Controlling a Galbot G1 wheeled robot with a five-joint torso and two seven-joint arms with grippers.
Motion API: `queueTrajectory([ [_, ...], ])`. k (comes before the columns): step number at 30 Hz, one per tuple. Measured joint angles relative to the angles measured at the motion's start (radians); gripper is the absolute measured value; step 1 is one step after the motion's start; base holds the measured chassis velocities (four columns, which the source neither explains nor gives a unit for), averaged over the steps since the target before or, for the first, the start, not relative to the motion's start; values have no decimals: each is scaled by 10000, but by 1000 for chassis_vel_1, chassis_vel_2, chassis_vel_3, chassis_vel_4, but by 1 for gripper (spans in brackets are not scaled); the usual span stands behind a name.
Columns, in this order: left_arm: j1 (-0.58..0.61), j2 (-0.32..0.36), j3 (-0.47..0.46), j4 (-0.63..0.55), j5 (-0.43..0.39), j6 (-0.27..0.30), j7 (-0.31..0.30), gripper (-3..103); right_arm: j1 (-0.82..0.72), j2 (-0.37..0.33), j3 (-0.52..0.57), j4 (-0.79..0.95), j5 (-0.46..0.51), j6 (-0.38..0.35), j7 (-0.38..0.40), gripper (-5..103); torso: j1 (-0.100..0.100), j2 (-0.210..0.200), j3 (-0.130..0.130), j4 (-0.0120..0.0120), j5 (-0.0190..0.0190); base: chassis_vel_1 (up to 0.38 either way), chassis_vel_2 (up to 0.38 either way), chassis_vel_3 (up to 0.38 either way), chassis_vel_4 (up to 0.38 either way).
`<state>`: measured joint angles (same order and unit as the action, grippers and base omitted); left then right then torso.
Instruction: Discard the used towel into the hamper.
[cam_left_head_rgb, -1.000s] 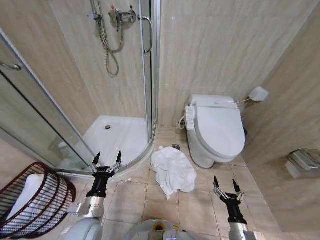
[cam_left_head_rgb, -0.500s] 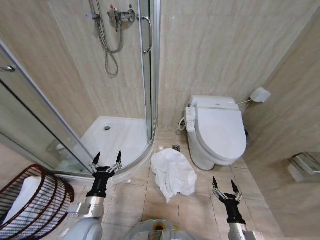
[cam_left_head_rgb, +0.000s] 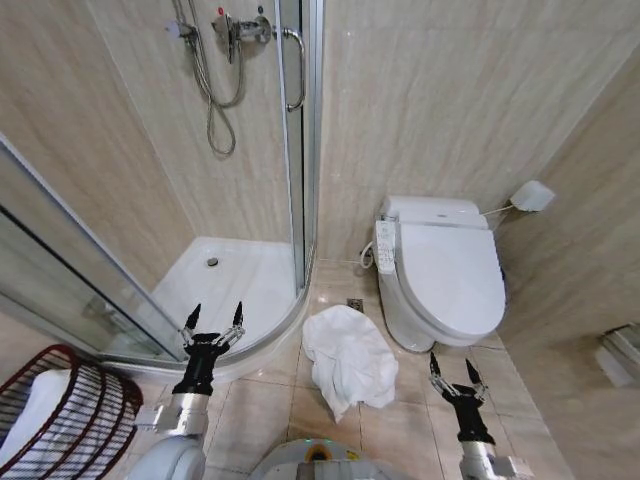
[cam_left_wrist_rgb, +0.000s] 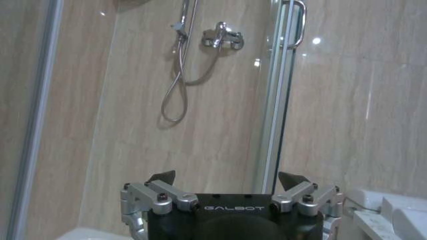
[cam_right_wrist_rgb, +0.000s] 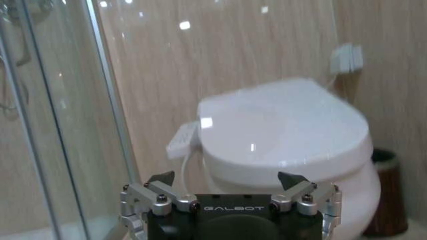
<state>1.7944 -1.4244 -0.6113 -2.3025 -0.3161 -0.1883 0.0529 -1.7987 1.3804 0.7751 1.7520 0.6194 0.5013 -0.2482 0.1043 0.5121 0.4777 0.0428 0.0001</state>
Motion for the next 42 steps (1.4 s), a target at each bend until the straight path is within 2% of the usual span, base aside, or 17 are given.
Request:
queueTrajectory([
  [2,0,-1,0,0,0,0,0,100,163,-104,-17,-187,150,-170,-175,100,0,0,0,1,0,0,0,0,0],
  [6,1,-1,0,0,0,0,0,100,827,-563,-180,-879,725,-753,-1171,100,0,2,0,2,0,0,0,0,0],
  [10,0,-1,0,0,0,0,0,100,1221,-821,-350,-1361,1005,-929,-1792,100,0,2,1,1,0,0,0,0,0],
  [20,0,0,0,0,0,0,0,100,2698,-886,-1000,-2928,755,-1586,-2214,100,0,2,1,1,1,0,0,0,0],
  [24,0,0,0,0,0,0,0,100,3576,-1133,-1397,-4001,758,-1976,-2666,100,1,3,2,1,-4,0,0,0,0],
  [28,0,-1,0,0,0,0,0,100,4109,-1202,-1703,-4596,730,-2090,-2567,100,1,3,3,1,-1,0,0,0,0],
  [32,0,-1,0,0,0,0,0,100,4780,-1180,-2080,-5209,405,-1985,-2120,100,1,3,3,0,-2,0,0,0,0],
  [35,0,0,0,0,0,0,0,100,5724,-1046,-2505,-6438,-257,-902,-1312,100,1,3,3,3,2,0,0,0,0],
  [38,0,-1,0,0,0,0,0,100,6040,-1002,-2632,-6899,-709,-624,-1033,100,2,3,3,2,-2,0,0,0,0],
  [42,0,-1,0,0,0,0,0,100,6146,-954,-2823,-6968,-820,-654,-927,100,2,3,3,0,-3,0,0,0,0],
])
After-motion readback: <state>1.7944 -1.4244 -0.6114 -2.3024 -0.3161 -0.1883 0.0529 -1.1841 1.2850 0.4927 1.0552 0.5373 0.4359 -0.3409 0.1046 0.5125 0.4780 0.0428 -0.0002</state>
